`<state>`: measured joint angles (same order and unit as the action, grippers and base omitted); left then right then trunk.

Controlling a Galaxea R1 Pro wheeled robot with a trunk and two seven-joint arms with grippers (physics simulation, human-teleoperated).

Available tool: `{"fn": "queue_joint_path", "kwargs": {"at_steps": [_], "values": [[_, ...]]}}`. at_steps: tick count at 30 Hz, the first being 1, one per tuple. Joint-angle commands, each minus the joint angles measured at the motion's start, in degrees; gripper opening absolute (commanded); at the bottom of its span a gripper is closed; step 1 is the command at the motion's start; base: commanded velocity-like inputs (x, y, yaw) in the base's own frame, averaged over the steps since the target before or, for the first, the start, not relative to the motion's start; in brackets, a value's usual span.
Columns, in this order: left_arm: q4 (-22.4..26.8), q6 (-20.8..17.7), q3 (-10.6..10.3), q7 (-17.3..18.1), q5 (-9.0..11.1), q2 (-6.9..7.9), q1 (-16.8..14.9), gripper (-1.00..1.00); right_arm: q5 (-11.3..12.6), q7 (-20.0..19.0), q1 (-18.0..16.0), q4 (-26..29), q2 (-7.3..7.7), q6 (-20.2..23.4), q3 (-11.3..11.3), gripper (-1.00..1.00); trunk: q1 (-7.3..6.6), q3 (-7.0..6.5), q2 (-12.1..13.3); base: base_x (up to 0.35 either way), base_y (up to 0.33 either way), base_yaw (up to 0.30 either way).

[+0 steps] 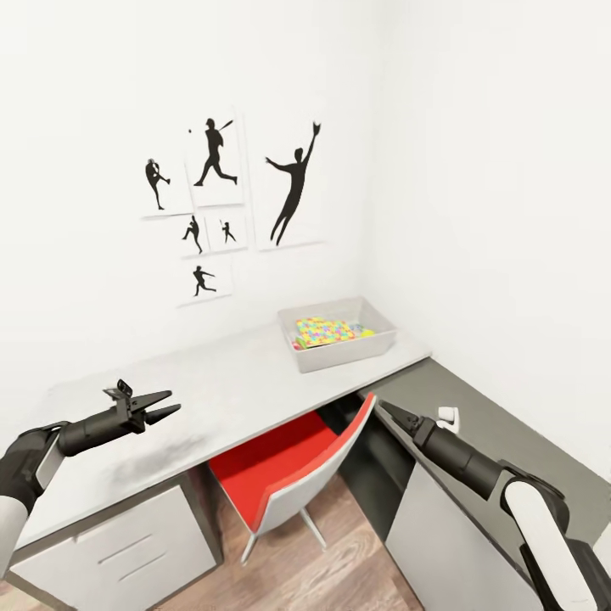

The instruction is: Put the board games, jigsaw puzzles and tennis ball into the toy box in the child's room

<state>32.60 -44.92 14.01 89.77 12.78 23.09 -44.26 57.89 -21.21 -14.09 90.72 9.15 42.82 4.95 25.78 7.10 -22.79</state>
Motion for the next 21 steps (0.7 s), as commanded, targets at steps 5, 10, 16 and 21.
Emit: {"fn": "queue_joint_path", "kwargs": {"at_steps": [5,10,16,21], "values": [[0.0,-0.6,0.0,0.2,0.0,0.1,0.0,1.0,0.0,-0.2,-0.1,0.0,-0.01,0.4,0.1,1.0,0.01,-0.09,-0.1,-0.261,0.137,-0.218],[0.0,-0.6,0.0,0.2,0.0,0.19,0.0,1.0,0.0,-0.2,-0.1,0.0,0.0,0.4,0.0,1.0,0.01,-0.32,-0.1,-0.227,0.208,-0.242],[0.0,-0.6,0.0,0.2,0.0,0.28,0.0,1.0,0.0,-0.1,-0.1,0.0,-0.08,0.3,-0.2,1.0,0.01,-0.44,-0.1,-0.257,0.17,-0.138],[0.0,-0.6,0.1,0.2,0.1,0.29,0.0,1.0,0.0,-0.1,-0.1,0.0,-0.03,0.3,-0.2,1.0,0.01,-0.46,-0.1,-0.257,0.175,-0.02]]}}
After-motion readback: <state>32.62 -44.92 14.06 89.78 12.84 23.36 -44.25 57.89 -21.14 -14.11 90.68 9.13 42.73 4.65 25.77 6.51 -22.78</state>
